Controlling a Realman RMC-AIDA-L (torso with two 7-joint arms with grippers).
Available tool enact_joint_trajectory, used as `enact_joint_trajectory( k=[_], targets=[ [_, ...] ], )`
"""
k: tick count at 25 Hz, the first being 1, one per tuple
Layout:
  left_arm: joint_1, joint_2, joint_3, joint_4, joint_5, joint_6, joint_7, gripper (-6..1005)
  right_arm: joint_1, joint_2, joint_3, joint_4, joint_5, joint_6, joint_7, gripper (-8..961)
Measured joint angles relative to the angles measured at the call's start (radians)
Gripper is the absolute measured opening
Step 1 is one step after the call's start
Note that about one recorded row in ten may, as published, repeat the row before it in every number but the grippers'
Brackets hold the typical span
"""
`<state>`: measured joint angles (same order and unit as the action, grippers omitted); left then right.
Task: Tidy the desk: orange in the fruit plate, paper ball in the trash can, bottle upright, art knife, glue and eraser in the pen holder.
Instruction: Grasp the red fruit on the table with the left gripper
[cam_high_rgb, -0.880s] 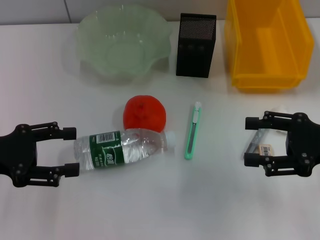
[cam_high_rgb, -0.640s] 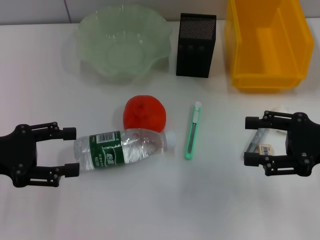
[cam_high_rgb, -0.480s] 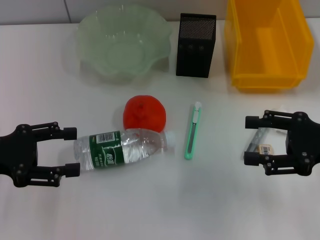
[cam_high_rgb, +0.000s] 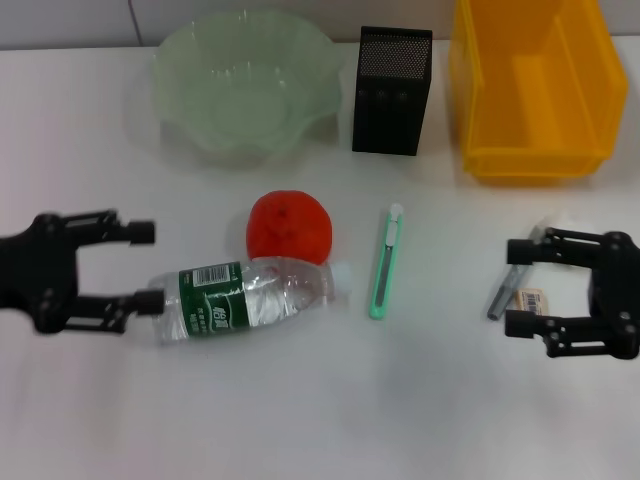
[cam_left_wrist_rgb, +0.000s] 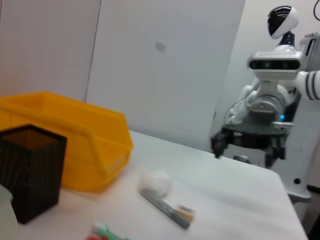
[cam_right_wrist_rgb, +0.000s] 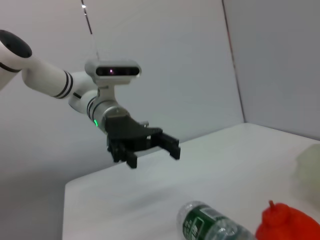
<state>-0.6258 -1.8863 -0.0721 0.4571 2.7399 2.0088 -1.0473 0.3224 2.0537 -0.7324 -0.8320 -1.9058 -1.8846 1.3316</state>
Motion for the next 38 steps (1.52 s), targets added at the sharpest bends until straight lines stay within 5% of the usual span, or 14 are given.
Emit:
enact_joint_trajectory(
  k=[11, 23, 26, 27, 38],
  targets=[
    [-0.140, -0.173, 0.027, 0.165, -0.049, -0.215, -0.019, 858, -0.090, -0.010, 0.048, -0.076, -0.001, -0.006, 0.023, 802],
    [-0.126, -0.185, 0.275, 0.070, -0.239, -0.459, -0.032, 859, -0.092, -0.008, 0.063, -0.074, -0.002, -0.006, 0.020, 797],
    [-0.126, -0.185, 0.275, 0.070, -0.239, -0.459, -0.032, 859, -0.088, -0.007, 0.057, -0.082, -0.011, -0.009, 0.020, 796],
    [-0.120, -0.185, 0.351, 0.047, -0.270, -0.528, -0.029, 859, -0.086, -0.005, 0.058, -0.088, -0.017, -0.009, 0.020, 796],
    [-0.128, -0.187, 0.453, -0.041, -0.347, -0.647, 0.035, 859, -0.065, -0.002, 0.063, -0.088, -0.034, 0.002, 0.024, 791]
  ],
)
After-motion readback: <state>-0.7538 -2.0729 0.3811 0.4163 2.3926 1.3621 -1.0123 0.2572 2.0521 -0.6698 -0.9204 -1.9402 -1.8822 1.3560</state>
